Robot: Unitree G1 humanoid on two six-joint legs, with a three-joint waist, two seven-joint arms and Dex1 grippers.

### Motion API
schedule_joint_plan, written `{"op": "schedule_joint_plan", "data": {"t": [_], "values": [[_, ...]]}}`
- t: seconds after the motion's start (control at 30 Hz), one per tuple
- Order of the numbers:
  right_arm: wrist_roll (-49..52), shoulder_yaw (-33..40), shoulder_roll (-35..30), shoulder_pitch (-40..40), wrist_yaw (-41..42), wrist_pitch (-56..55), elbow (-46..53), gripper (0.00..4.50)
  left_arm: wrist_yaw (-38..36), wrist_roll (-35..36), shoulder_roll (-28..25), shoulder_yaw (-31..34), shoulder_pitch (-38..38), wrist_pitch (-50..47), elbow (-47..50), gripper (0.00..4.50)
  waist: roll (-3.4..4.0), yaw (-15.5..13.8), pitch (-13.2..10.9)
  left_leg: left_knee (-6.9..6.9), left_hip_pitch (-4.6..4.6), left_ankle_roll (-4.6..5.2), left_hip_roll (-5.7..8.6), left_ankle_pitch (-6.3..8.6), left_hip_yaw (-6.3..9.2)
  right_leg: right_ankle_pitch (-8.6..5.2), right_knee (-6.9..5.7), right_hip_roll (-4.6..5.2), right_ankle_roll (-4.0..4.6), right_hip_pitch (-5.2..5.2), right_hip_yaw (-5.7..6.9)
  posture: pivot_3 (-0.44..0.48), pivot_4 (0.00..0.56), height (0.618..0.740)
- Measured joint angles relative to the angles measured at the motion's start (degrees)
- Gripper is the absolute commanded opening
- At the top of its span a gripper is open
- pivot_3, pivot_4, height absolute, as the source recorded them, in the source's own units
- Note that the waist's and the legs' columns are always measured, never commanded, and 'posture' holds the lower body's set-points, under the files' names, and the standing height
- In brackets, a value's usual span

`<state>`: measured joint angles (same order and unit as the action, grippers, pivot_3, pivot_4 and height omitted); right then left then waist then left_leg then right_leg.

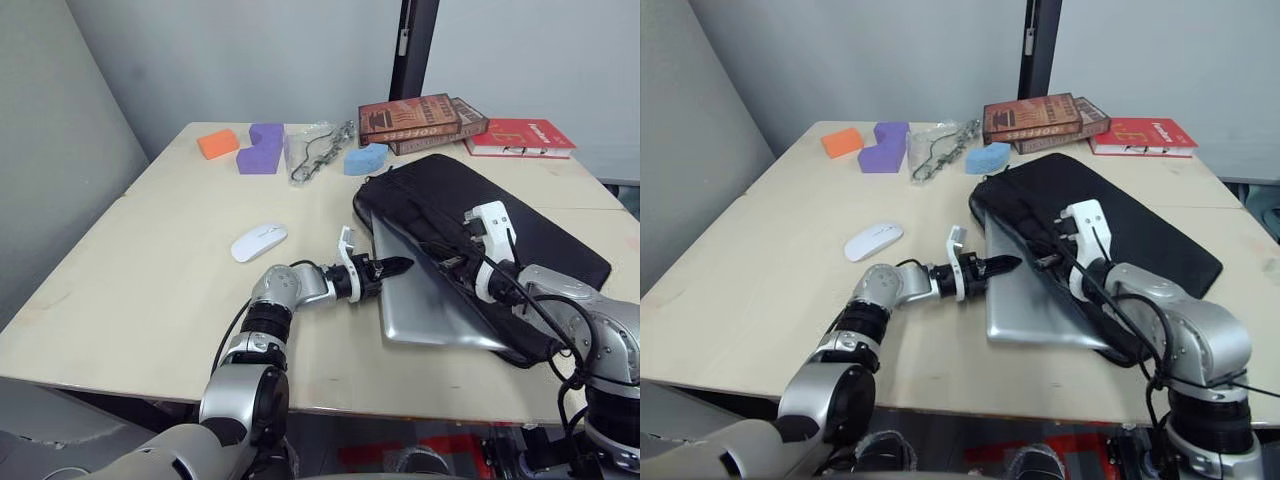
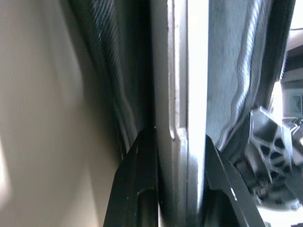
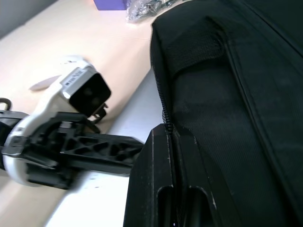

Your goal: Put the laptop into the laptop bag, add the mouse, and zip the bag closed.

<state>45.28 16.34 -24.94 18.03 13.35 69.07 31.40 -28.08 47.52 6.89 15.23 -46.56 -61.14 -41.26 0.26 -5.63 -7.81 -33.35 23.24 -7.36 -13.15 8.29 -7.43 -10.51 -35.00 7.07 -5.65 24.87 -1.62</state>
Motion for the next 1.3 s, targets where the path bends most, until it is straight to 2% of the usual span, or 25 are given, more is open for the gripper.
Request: {"op": "schedule_joint_plan", "data": {"t": [0.2, 0.73, 0.87, 0.9, 0.93, 1.03, 1.17, 1.2, 1.3], "values": [[3.8, 0.7, 7.4, 2.5, -5.6, 2.6, 0.1, 0.02, 0.1, 0.0, 0.0, 0.5, -0.5, 2.2, -0.8, 0.33, 0.01, 0.1, 0.0, 0.11, 0.03, -0.13, 0.0, -0.07, 0.01, 0.0, 0.05, -0.01, -0.01, 0.04, 0.03, 0.0, 0.15, 0.734], [1.7, 0.0, -0.3, 2.1, -3.6, -0.1, -0.2, 0.02, 0.0, 0.1, 0.0, 0.2, -0.6, 2.1, -0.7, 0.33, 0.01, -0.4, 0.0, 0.23, 0.05, -0.19, 0.0, -0.09, 0.01, 0.03, 0.24, -0.02, -0.07, 0.01, 0.08, 0.0, 0.15, 0.734], [1.4, 0.6, -4.2, 0.8, -0.3, -2.1, -1.8, 1.14, 0.0, 0.1, 0.0, 0.0, -0.5, 1.8, -0.6, 0.33, -0.01, -0.5, 0.0, 0.23, 0.06, -0.19, 0.0, -0.09, 0.0, 0.03, 0.26, -0.02, -0.08, 0.01, 0.08, 0.0, 0.15, 0.734], [1.5, 1.1, -5.8, 0.1, 1.2, -2.7, -1.9, 1.66, 0.0, 0.1, 0.0, -0.1, -0.5, 1.8, -0.5, 0.33, -0.01, -0.5, 0.0, 0.24, 0.07, -0.18, 0.0, -0.09, 0.0, 0.03, 0.26, -0.02, -0.07, 0.02, 0.08, 0.0, 0.15, 0.734], [1.5, 1.3, -6.2, 0.0, 1.6, -2.8, -2.0, 1.89, 0.0, 0.0, 0.0, -0.1, -0.5, 1.8, -0.5, 0.33, -0.02, -0.5, 0.0, 0.24, 0.07, -0.18, 0.0, -0.09, 0.01, 0.03, 0.26, -0.02, -0.07, 0.02, 0.08, 0.0, 0.15, 0.734], [2.4, 2.3, -10.1, -1.1, 5.5, -3.6, -2.3, 2.92, 0.0, 0.0, 0.0, -0.1, -0.5, 1.7, -0.5, 0.33, -0.04, -0.5, 0.0, 0.22, 0.07, -0.15, 0.0, -0.08, 0.0, 0.03, 0.26, -0.02, -0.07, 0.01, 0.08, 0.0, 0.15, 0.734], [2.0, 4.1, -21.5, -6.3, 15.2, -5.9, -3.5, 4.28, 0.0, 0.0, 0.0, -0.3, -0.5, 1.2, -0.2, 0.33, -0.06, -0.8, -0.1, 0.21, 0.14, 0.03, 0.0, 0.0, 0.01, 0.03, 0.32, -0.01, -0.07, 0.01, 0.09, 0.0, 0.15, 0.734], [1.5, 4.2, -26.3, -9.8, 20.0, -7.3, -3.5, 4.44, 0.0, 0.0, 0.0, -0.4, -0.5, 1.1, -0.1, 0.33, -0.08, -1.0, -0.1, 0.23, 0.13, 0.1, -0.01, 0.04, 0.02, 0.03, 0.34, -0.01, -0.07, 0.0, 0.11, 0.0, 0.15, 0.734], [-0.9, 4.6, -32.4, -16.1, 27.9, -11.0, -3.5, 4.44, 0.1, 0.0, -0.1, -0.1, -0.5, 1.0, -0.1, 0.33, -0.11, -0.9, -0.1, 0.19, 0.15, 0.25, -0.02, 0.05, 0.01, 0.03, 0.34, -0.02, -0.06, 0.01, 0.11, 0.0, 0.15, 0.734]]}}
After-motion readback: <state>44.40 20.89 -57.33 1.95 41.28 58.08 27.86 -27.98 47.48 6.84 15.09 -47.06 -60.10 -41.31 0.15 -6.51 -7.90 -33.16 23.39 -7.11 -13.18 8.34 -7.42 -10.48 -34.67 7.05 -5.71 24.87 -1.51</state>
